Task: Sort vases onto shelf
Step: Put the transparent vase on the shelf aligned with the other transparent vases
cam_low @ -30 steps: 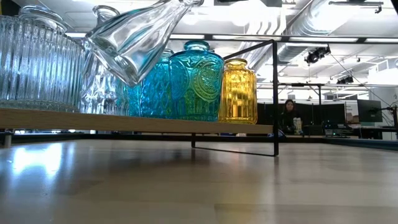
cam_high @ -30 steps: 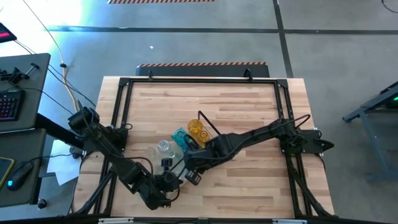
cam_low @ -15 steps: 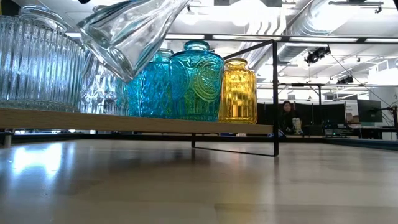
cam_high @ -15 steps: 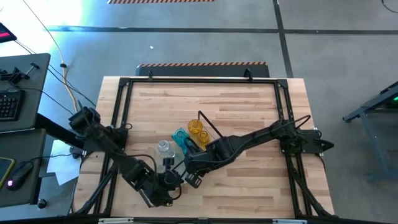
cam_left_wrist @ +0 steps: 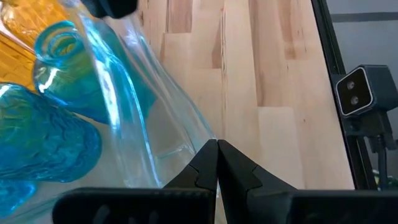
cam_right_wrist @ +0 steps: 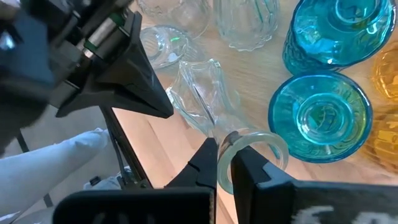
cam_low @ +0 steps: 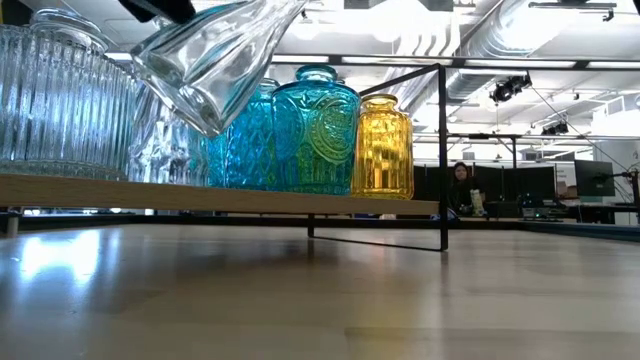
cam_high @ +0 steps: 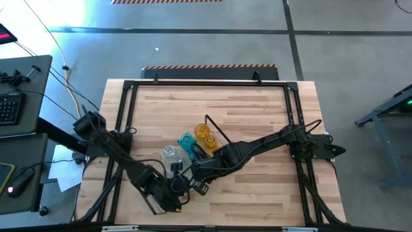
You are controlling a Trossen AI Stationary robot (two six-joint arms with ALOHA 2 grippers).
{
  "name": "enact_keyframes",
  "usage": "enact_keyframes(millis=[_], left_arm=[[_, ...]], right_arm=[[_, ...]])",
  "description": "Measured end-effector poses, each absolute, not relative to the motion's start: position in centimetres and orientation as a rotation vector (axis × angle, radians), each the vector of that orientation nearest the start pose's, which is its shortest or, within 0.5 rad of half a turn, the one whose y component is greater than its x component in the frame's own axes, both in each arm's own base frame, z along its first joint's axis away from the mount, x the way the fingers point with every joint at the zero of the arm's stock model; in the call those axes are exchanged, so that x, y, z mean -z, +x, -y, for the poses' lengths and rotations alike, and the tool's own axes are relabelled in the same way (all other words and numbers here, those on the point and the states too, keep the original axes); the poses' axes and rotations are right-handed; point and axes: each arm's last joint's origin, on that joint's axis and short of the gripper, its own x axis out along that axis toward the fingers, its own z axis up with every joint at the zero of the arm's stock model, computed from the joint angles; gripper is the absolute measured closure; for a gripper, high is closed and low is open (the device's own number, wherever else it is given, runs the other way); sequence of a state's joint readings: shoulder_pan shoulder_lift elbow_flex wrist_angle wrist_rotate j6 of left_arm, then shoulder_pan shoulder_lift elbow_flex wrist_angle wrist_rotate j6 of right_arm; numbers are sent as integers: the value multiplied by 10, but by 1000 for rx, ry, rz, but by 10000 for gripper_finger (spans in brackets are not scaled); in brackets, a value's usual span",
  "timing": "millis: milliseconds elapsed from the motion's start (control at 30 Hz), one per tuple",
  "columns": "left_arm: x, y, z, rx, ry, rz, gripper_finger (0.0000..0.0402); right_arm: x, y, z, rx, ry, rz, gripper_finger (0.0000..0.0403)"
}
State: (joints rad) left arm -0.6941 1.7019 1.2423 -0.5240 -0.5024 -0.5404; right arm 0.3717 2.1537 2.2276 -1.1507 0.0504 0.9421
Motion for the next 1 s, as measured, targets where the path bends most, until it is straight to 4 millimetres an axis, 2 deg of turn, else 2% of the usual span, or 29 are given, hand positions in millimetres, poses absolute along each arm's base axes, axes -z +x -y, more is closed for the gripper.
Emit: enact_keyframes(millis=[1000], left_arm=[[-228, 286, 208, -32, 34, -859, 402]], right_arm=[[-309, 426, -166, 194, 632, -1112, 402]])
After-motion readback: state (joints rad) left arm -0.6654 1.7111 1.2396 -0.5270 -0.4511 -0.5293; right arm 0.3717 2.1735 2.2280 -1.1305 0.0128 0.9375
